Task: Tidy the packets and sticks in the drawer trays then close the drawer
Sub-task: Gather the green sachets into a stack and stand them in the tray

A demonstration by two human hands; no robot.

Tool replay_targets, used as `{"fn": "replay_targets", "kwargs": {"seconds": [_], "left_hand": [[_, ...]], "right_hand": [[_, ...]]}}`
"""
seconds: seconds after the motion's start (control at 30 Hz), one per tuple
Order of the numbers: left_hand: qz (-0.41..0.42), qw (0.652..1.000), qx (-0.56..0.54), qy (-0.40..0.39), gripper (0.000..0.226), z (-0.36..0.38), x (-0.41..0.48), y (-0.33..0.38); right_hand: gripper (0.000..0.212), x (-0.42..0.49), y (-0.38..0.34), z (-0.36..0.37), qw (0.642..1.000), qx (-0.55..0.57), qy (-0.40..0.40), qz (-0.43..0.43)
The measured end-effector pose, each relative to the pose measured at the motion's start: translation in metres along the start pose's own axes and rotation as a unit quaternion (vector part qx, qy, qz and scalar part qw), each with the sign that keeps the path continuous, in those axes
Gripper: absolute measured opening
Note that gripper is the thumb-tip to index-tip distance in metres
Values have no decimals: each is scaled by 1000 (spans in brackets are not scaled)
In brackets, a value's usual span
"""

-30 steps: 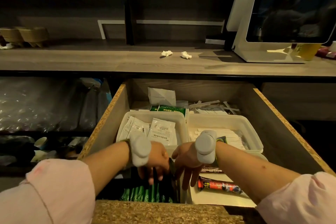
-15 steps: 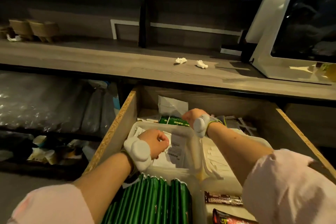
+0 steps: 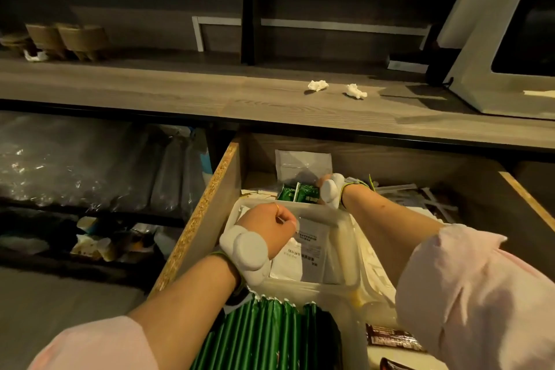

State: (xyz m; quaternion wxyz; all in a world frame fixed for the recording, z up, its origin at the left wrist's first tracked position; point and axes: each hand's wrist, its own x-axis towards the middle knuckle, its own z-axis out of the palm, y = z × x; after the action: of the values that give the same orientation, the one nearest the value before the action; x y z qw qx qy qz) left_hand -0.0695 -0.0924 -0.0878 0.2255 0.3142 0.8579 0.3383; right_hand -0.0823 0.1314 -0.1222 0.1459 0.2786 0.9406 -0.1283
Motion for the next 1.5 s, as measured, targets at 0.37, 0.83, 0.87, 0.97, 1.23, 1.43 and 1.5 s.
{"fn": "replay_targets", "kwargs": {"seconds": [0.37,0.83,0.87,0.97,1.23,1.43,1.5], "left_hand": [[-1,998,-54,38,23,-3,3,-4],[-69,905,-418,44,35,-19,8,8],[-69,886,-457,26,42,-18,8,9],[-59,834,-548,19,36,-11,4,15],[-42,830,-555,-47,23,1,-12,28],[-88,783,-596,-159,65,19,-22,36],[-73,791,-580,-179,69,22,-23,35]], "right_hand": [[42,-10,0,0,999,2,4,-38],[13,-132,-3,-60,878,456,70,-132],[13,-136,-5,-56,869,475,45,-133],[12,-152,-9,-38,834,538,-17,-120],[28,-189,-5,-22,643,765,-27,10],[24,-189,-22,5,830,533,160,44],[37,-190,-30,9,884,445,139,46]]}}
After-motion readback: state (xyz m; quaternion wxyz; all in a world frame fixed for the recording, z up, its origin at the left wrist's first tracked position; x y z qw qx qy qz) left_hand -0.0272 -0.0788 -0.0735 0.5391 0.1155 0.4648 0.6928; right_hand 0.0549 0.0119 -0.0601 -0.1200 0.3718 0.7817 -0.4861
